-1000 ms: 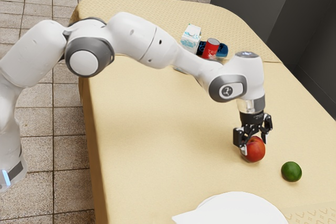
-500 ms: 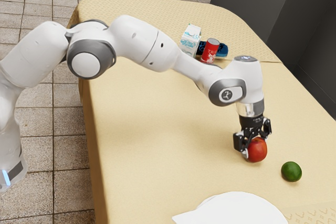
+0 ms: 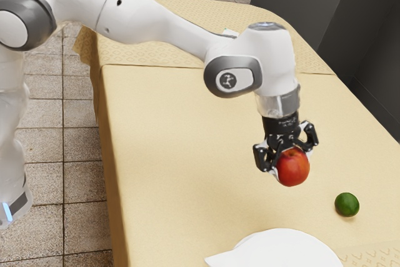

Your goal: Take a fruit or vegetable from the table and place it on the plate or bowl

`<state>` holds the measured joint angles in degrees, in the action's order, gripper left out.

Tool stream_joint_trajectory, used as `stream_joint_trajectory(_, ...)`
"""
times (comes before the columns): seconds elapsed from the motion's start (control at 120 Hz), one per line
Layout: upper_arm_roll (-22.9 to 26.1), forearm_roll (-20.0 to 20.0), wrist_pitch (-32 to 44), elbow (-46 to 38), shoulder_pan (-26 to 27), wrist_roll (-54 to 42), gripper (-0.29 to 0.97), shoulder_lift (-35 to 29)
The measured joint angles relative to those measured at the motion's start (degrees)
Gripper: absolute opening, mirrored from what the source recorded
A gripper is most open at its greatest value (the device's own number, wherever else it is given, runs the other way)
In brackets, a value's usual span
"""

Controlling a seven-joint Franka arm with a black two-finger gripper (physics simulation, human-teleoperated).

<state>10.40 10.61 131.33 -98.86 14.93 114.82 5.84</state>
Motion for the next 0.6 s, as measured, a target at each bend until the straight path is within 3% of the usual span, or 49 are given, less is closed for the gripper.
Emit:
stream_joint_trajectory(0.125,10.41,-8.28,-1.61,-0.56,0.52,3.45,0.26,-0.98)
stream_joint_trajectory(0.2,13.96,-12.70,-2.18,-0.51,3.24,6.02,0.25,0.11)
stream_joint_trajectory(0.358,15.07,-16.65,-2.68,2.03,3.47,10.35,0.23,4.47)
stream_joint_trajectory(0.6,14.74,-18.70,-2.56,7.83,2.91,15.13,0.38,10.85)
